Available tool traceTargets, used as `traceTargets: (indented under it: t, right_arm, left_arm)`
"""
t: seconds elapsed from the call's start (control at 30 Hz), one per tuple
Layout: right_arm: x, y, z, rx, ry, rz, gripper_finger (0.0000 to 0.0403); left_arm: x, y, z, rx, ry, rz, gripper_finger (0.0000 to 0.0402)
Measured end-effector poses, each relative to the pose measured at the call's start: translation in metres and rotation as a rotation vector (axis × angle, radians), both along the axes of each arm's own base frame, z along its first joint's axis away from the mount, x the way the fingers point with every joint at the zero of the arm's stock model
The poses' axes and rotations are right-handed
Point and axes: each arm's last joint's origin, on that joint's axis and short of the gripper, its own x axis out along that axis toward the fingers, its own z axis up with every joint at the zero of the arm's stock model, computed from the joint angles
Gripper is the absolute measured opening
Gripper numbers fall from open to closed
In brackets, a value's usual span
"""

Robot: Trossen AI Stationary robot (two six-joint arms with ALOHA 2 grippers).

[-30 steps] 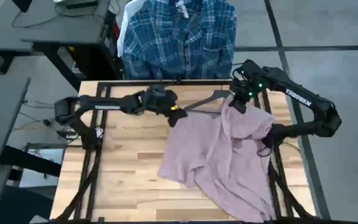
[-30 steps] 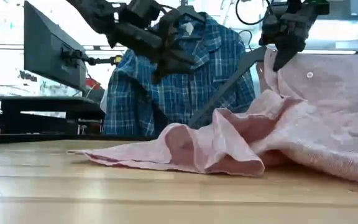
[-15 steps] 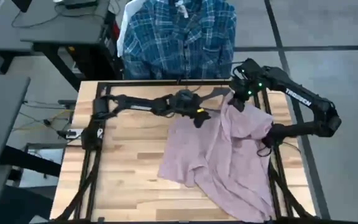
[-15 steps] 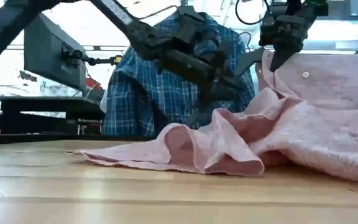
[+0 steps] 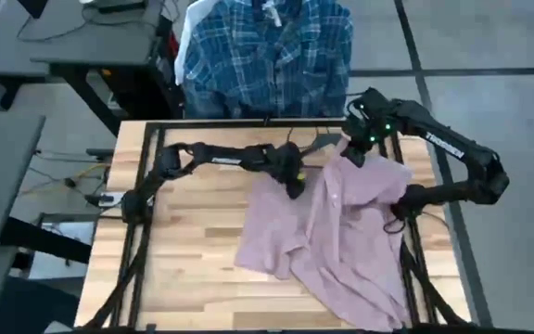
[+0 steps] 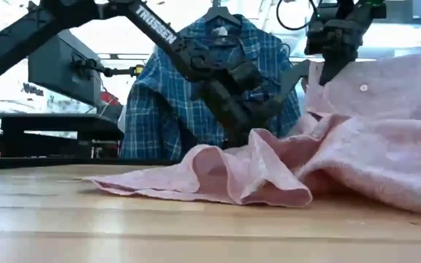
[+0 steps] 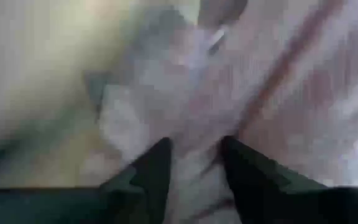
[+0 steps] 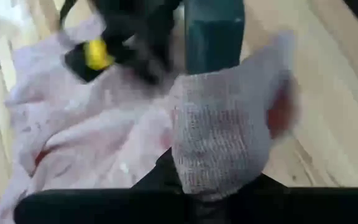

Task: Hang clothes
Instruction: Hang the pink polo shirt on the hanger rack

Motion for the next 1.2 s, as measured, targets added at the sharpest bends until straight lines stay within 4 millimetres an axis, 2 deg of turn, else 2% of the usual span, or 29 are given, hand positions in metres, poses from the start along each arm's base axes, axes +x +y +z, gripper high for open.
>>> traceTargets:
  t: [0.1, 0.2, 0.33, 0.53, 0.67, 0.8, 0.97, 1.07, 1.2]
  right_arm:
    - [-0.001, 0.000, 0.000, 0.003, 0.009, -0.004, 0.0022]
    - [-0.003, 0.000, -0.001, 0.012, 0.029, -0.009, 0.0022]
    - [-0.008, 0.004, -0.003, 0.028, 0.077, 0.017, 0.0022]
    - [-0.013, 0.008, -0.002, 0.030, 0.111, 0.048, 0.0022]
    - [-0.015, 0.012, 0.002, 0.050, 0.060, 0.082, 0.0022]
    - [-0.018, 0.016, 0.002, 0.082, 0.068, 0.094, 0.0022]
    - [-0.019, 0.018, 0.002, 0.081, 0.101, 0.060, 0.0022]
    - [-0.020, 0.017, 0.002, 0.051, 0.125, 0.045, 0.0022]
    - [-0.020, 0.017, 0.005, 0.037, 0.111, 0.019, 0.0022]
  left_arm:
    - [-0.001, -0.024, -0.002, 0.008, 0.053, -0.075, 0.0074]
    - [-0.001, -0.044, -0.001, 0.060, 0.083, -0.092, 0.0018]
    - [-0.013, -0.054, 0.028, 0.172, 0.132, -0.037, 0.0002]
    - [-0.044, -0.036, 0.088, 0.289, 0.154, 0.063, 0.0000]
    - [-0.065, -0.028, 0.107, 0.344, 0.184, 0.107, 0.0000]
    - [-0.082, -0.022, 0.119, 0.360, 0.150, 0.174, 0.0000]
    - [-0.088, -0.017, 0.129, 0.352, 0.074, 0.208, 0.0000]
    - [-0.087, -0.005, 0.130, 0.231, 0.004, 0.187, 0.0006]
    - [-0.085, 0.019, 0.129, 0.012, -0.155, 0.143, 0.0038]
